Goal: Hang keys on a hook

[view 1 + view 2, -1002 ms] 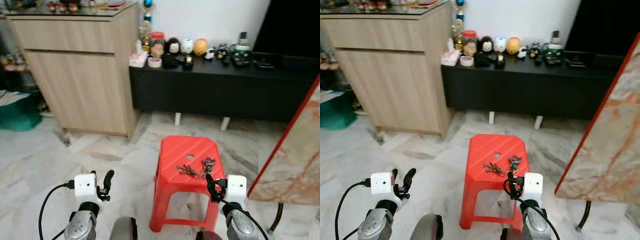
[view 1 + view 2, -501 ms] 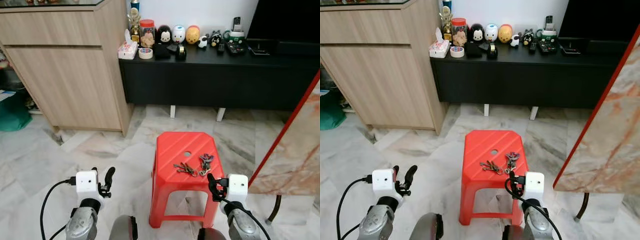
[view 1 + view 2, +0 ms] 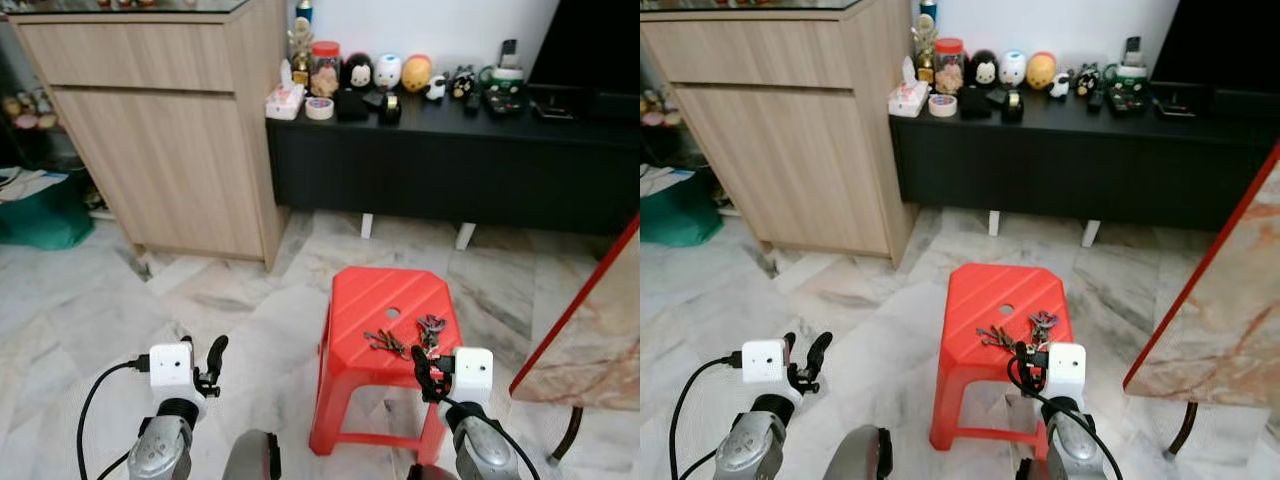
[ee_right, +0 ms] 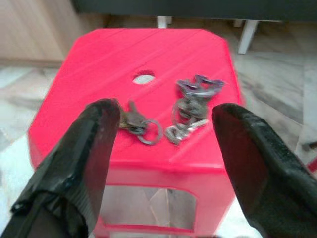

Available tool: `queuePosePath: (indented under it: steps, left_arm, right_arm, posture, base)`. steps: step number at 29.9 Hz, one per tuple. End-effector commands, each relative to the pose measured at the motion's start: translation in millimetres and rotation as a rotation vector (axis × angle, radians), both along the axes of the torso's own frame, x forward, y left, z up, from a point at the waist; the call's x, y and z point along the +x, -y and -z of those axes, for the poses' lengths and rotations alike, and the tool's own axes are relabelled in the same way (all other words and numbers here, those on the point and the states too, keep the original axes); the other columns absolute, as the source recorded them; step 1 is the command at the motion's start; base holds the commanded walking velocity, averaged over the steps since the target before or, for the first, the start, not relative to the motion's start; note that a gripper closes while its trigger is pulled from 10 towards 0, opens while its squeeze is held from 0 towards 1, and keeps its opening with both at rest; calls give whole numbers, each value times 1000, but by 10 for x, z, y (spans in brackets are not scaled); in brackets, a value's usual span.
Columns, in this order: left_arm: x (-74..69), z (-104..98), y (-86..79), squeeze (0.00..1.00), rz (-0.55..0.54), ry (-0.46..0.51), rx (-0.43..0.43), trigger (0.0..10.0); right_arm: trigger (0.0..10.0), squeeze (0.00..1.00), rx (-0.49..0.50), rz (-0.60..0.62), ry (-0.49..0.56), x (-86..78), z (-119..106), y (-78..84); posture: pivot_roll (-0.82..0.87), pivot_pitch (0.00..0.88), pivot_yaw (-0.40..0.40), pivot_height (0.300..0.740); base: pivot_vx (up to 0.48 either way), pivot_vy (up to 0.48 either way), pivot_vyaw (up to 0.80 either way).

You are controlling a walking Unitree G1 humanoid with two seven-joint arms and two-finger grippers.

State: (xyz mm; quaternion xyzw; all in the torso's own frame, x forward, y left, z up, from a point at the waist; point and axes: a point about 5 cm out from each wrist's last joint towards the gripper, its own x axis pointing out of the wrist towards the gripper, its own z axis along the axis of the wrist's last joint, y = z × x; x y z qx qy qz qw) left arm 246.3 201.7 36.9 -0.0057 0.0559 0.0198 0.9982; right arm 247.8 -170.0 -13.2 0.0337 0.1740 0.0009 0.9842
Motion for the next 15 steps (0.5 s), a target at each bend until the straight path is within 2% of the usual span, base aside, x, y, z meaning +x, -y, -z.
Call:
queuePosePath:
  steps: [1,15]
  left_arm:
    - [-22,7,-37,0,-6,-7,10,10000]
    - [-23,3,-40,0,3,-8,16,10000]
  right_arm:
    - [10000,0,8,-6,11,30,-22,-32]
    - [10000,0,23,10,-2,23,2,-33]
  posture:
    - [21,3,-10,618]
    - [23,3,-8,618]
  base:
    - [0,0,400]
    - [0,0,29]
